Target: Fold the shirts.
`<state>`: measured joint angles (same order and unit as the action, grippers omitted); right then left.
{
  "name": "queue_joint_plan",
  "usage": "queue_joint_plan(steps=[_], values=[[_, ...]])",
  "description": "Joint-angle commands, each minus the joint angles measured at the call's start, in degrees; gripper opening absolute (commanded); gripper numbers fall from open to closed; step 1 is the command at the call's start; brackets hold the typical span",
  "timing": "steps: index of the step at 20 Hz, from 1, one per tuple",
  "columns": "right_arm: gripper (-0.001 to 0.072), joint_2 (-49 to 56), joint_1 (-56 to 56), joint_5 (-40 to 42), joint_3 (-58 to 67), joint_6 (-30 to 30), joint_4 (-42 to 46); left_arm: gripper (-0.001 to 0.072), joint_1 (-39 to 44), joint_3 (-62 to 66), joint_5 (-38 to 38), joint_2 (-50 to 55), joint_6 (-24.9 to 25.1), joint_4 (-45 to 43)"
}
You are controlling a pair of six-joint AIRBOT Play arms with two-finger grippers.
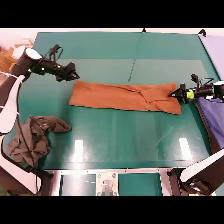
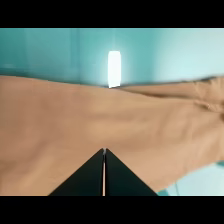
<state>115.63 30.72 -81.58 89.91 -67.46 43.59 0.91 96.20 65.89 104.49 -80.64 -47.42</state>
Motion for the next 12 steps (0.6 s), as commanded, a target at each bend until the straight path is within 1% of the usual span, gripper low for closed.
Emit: queue_joint_plan(steps=[1,4,6,9,11,12], values=[[0.0019,0.83,-0.42,-1.18,3.61,0.57,-0.98,0.0026,4.98,0.33,-0.7,0.0,1.92,-0.15],[0.0019,-0.68,-0.28,-7.41,10.82,-1.14,-0.96,0.0026,11.47,0.33,-5.73,0.02,2.78,-0.15],[0.0018,-2.97,-0.83,-12.35,15.96,-2.89,-1.03,0.0026,17.68,0.26,-13.18,0.11,3.78,-0.15],[0.0018,-8.09,-2.78,-18.32,22.25,-4.79,-1.2,0.0027,28.04,0.31,-27.5,1.88,5.07,-0.17],[0.0019,-12.13,-4.66,-19.3,24.26,-6.05,-1.2,0.0026,33.0,0.42,-32.94,5.01,5.25,-0.07],[0.0019,-14.1,-5.64,-19.32,24.57,-6.05,-1.2,0.0026,34.51,1.38,-33.86,7.13,4.61,0.15]])
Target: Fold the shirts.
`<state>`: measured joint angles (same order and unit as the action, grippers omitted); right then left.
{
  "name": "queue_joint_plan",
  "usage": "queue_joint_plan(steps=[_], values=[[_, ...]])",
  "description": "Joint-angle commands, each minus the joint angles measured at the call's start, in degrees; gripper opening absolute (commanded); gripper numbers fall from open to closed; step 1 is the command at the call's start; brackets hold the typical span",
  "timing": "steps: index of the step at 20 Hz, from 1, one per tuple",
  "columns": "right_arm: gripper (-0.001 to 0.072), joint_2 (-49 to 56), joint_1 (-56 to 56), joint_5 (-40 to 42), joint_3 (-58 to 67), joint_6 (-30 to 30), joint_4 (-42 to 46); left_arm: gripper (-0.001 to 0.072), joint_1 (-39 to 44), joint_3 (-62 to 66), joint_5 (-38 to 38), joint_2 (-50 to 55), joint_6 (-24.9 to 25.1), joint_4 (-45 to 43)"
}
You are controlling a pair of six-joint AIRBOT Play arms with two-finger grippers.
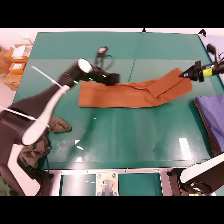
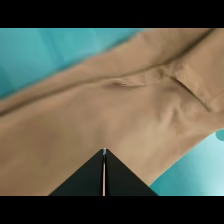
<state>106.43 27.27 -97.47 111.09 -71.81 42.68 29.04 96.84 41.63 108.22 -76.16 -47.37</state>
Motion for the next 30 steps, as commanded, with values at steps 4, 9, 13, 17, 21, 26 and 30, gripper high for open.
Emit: queue_joint_plan(steps=[4,9,13,17,21,26,30], values=[[0.0018,-10.14,-6.75,-3.56,3.52,-2.69,-0.28,0.0026,8.85,13.68,-3.61,14.51,-4.48,0.5],[0.0019,-11.58,-10.21,-3.54,3.54,-3.41,-0.31,0.0026,9.73,19.1,2.6,20.81,-8.02,2.16],[0.0019,-11.56,-11.17,-3.54,3.52,-4.57,-0.28,0.0027,6.82,19.1,5.92,18.18,-7.76,2.14],[0.0019,-11.58,-14.38,-3.17,3.52,-6.51,-4.79,0.0027,-2.6,19.12,23.02,9.29,-5.84,-6.32],[0.0019,-10.95,-25.81,5.53,3.3,-8.0,-5.81,0.0027,-14.58,19.1,43.01,-0.98,-5.88,-21.03],[0.002,-1.92,-48.92,28.63,0.46,-8.83,-1.99,0.0027,-26.8,19.1,50.97,-6.12,-5.88,-25.97],[0.0559,13.31,-67.63,59.01,0.57,-8.81,-2.01,0.0027,-30.93,18.8,50.95,-6.05,-5.86,-25.99]])
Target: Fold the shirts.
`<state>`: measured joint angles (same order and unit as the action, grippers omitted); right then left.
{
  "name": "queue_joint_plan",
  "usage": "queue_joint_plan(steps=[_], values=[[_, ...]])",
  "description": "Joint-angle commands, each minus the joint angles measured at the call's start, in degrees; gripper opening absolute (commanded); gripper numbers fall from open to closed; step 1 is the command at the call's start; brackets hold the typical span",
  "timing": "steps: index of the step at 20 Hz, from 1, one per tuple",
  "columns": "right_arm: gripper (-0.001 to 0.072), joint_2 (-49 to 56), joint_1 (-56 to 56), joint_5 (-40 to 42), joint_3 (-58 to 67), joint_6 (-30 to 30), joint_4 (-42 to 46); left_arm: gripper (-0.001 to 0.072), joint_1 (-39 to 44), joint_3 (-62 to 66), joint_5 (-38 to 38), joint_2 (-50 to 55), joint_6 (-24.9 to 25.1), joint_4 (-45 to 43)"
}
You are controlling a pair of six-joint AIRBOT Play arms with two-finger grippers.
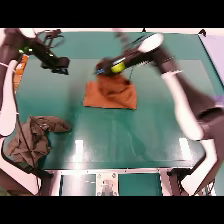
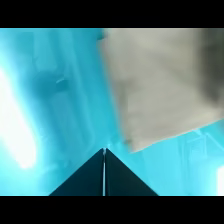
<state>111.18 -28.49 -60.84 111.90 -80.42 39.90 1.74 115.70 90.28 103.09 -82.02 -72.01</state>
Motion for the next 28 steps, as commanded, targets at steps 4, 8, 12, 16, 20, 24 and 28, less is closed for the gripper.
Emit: queue_joint_plan(steps=[4,8,12,16,20,24,28], values=[[0.0336,7.58,-6.84,13.68,0.42,-0.74,6.36,0.0027,-3.91,-0.07,3.89,-0.94,2.27,-1.36],[0.0334,0.9,9.97,-8.44,0.44,-3.52,7.89,0.0027,-3.93,-0.07,4.87,-0.94,2.62,-1.33],[0.0395,-3.69,24.96,-20.72,-3.3,-6.19,9.29,0.0027,-3.93,-0.07,4.9,-0.94,2.58,-1.31],[0.0549,-4.52,31.5,-18.16,-16.81,-7.63,9.2,0.0027,-3.91,-0.07,4.87,-0.94,2.56,-1.31],[0.0549,-3.76,29.38,-7.63,-29.0,-3.89,3.02,0.0027,-3.93,-0.07,4.74,-0.94,2.56,-1.31],[0.0543,0.46,24.98,-4.61,-29.92,-1.36,-3.91,0.0027,-3.91,-0.07,4.81,-0.94,2.56,-1.31],[0.0023,1.01,22.53,-4.66,-28.35,3.48,-12.39,0.0027,-3.91,-0.07,4.9,-0.94,2.54,-1.31]])
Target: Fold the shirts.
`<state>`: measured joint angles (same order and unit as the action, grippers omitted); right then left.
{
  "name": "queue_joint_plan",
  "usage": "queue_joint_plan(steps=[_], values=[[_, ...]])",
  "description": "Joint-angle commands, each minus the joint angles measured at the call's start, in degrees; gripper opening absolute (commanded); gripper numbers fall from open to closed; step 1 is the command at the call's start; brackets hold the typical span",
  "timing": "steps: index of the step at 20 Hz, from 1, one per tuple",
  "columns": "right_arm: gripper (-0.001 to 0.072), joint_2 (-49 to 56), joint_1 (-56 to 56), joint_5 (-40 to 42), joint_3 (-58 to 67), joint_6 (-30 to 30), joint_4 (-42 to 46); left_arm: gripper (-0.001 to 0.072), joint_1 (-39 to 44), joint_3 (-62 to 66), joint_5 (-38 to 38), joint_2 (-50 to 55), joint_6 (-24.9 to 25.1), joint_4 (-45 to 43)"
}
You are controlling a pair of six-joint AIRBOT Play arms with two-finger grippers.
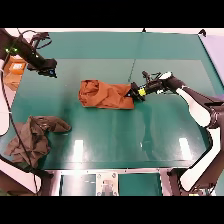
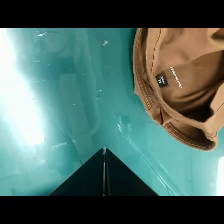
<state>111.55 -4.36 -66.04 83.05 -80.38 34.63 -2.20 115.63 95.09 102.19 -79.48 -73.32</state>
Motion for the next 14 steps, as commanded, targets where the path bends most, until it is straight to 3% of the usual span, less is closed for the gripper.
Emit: queue_joint_plan(steps=[1,6,10,14], values=[[0.002,-0.09,-1.4,-1.03,2.6,3.96,-8.09,0.0027,0.02,0.0,0.11,-0.04,0.0,0.02],[0.0019,-11.13,6.73,-7.56,17.59,0.33,-7.76,0.0027,0.02,0.0,0.48,-0.04,-0.04,0.02],[0.0019,-18.05,22.34,-11.06,28.44,-6.75,-6.51,0.0027,0.02,0.0,1.38,-0.04,-0.22,0.04],[0.0019,-20.37,40.65,-13.27,30.53,-11.3,-6.38,0.0028,0.02,0.0,1.53,-0.04,-1.55,0.04]])
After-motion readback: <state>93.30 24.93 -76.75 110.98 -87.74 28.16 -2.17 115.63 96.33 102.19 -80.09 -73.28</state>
